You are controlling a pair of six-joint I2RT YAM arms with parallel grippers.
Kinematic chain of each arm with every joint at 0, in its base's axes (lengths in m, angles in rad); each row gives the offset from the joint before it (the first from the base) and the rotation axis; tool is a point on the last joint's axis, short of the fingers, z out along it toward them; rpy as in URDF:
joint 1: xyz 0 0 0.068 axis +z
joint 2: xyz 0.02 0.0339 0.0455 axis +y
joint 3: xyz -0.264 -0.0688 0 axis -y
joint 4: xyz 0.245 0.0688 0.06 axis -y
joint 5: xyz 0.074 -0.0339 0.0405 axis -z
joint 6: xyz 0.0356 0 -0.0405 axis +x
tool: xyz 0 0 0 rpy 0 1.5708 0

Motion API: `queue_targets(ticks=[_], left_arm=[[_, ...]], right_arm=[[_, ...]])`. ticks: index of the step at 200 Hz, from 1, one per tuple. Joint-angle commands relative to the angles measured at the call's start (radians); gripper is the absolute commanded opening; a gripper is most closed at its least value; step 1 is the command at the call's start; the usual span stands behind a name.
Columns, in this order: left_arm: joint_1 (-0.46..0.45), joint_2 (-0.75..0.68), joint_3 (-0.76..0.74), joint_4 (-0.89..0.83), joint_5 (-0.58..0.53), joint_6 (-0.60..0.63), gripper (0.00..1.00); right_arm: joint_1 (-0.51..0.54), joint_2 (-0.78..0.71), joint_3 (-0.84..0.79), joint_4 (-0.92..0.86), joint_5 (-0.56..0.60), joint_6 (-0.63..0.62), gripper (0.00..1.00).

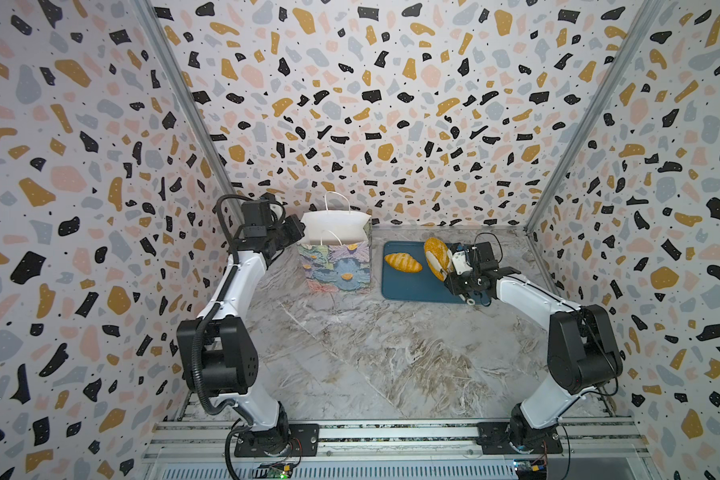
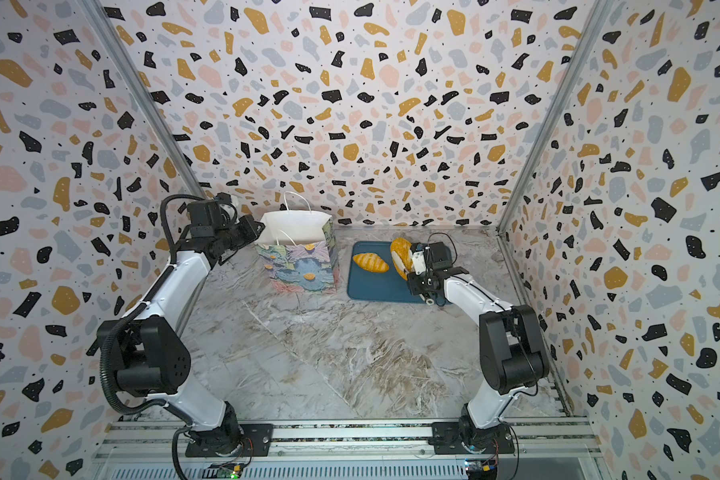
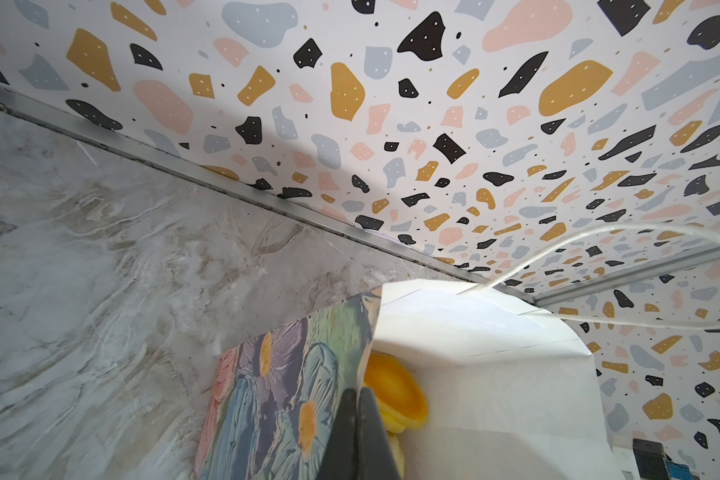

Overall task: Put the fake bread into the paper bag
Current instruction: 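Close the tongs on the sesame-crusted loaf, then lift the sesame-crusted loaf with the tongs off the tray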

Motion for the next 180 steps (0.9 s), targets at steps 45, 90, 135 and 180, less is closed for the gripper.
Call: queue_targets(ticks=[45, 90, 135, 180], left_arm=[[0.005, -0.027, -0.010, 0.039, 0.015, 0.004, 0.00], [0.005, -0.029, -0.009, 0.037, 0.015, 0.004, 0.00], [0.004, -0.033, -0.009, 0.035, 0.011, 0.007, 0.00], [0.005, -0.033, -0.009, 0.034, 0.007, 0.011, 0.00]], right_arm=[[0.096, -0.143, -0.019, 0.154, 0.014, 0.135, 0.22], [0.136, -0.199, -0.035, 0.199, 0.018, 0.177, 0.21], [0.160, -0.241, -0.054, 0.243, 0.019, 0.193, 0.21], [0.188, -0.296, -0.079, 0.320, -0.001, 0.205, 0.21]])
